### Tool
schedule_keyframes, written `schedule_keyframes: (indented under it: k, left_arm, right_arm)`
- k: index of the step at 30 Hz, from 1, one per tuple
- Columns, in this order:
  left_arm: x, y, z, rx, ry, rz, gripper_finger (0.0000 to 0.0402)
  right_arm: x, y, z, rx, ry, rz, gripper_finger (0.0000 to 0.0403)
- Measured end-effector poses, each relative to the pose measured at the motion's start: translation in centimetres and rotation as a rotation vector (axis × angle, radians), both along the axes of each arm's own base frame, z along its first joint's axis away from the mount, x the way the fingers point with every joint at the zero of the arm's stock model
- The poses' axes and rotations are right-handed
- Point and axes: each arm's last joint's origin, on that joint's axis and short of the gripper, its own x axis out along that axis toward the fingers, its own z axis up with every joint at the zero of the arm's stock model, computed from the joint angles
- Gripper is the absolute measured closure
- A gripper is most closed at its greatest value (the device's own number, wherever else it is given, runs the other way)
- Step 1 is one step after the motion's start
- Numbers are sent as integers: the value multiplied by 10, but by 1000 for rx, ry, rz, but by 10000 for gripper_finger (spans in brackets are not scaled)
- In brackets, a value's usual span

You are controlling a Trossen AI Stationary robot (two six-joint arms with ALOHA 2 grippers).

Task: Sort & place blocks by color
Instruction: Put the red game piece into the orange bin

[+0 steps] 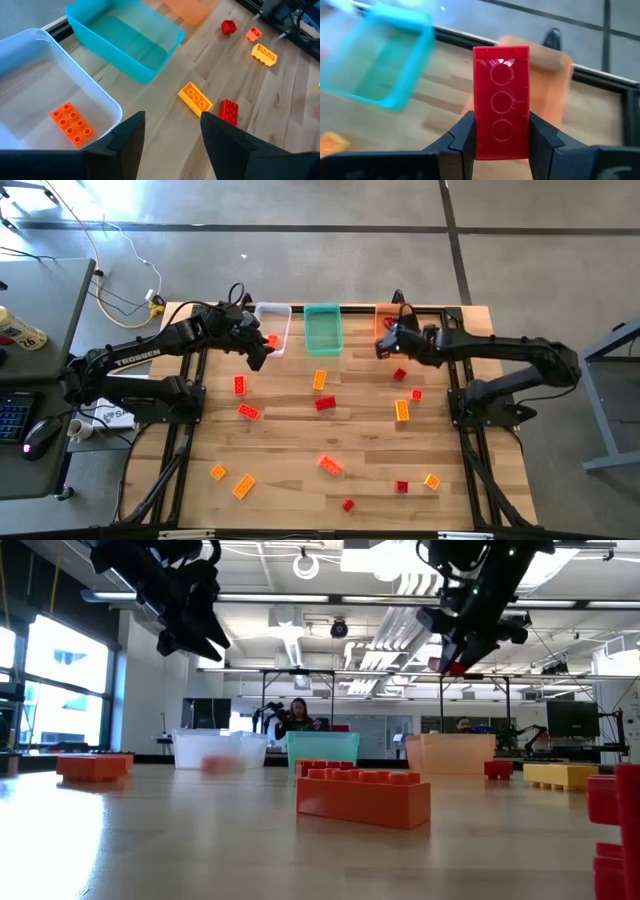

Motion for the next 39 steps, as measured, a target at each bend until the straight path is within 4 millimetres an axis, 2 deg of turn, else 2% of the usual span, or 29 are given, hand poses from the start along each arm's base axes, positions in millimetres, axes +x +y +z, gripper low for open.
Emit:
schedule_keyframes:
  k: [9,18,28,39]
  left_arm:
    - [0,0,0,0,-1,0,220]
    - [0,0,0,0,-1,1,220]
    - [0,0,0,5,2,-8,220]
    - [9,-14,0,11,4,-90,220]
  right_arm:
    - [-8,-39,-12,109,80,-13,296]
    - [-6,-67,-43,287,163,20,296]
    - [2,-79,-74,395,261,60,296]
    - [7,-82,-89,420,315,79,295]
